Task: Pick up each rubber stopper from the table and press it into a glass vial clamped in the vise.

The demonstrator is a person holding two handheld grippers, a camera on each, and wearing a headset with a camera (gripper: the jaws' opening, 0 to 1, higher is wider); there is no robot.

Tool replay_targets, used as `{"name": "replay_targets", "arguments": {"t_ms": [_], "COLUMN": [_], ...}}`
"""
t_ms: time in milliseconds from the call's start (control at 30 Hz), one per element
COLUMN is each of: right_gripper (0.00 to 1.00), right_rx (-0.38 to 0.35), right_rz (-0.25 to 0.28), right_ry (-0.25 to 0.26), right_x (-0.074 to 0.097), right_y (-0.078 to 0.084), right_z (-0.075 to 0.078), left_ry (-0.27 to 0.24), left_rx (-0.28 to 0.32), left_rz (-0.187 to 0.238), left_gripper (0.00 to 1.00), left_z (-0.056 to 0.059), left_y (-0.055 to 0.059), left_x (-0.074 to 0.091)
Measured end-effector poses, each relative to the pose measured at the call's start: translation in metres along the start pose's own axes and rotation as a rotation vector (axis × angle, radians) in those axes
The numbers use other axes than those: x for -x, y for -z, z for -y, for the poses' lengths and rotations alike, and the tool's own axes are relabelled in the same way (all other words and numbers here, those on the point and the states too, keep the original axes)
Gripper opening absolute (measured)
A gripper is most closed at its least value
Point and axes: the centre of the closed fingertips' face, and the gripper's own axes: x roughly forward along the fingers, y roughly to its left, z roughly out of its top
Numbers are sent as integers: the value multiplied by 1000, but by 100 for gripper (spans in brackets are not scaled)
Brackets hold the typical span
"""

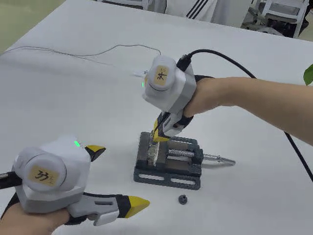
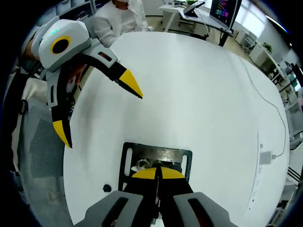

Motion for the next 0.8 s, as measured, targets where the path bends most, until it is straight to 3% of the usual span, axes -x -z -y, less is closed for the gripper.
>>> {"name": "replay_targets", "arguments": {"t_ms": [300, 367, 433, 600, 800], "right_gripper": [3, 14, 22, 34, 63], "right_rx": [-19, -18, -7, -18, -31], "right_rz": [20, 35, 42, 95, 125], "right_ry": [0, -27, -23, -16, -23], "right_x": [3, 4, 5, 10, 11], "right_y": [1, 0, 0, -1, 6], "right_z": [-2, -11, -14, -23, -37], "left_ry": [-3, -3, -2, 2, 8], "left_rx": [-1, -2, -4, -8, -17], "left_rz": [-7, -7, -8, -6, -10], "left_gripper": [88, 88, 88, 88, 88], "left_z": [-1, -1, -1, 0, 0], "left_y": [3, 3, 3, 2, 2], "left_x": [4, 4, 4, 4, 5]}}
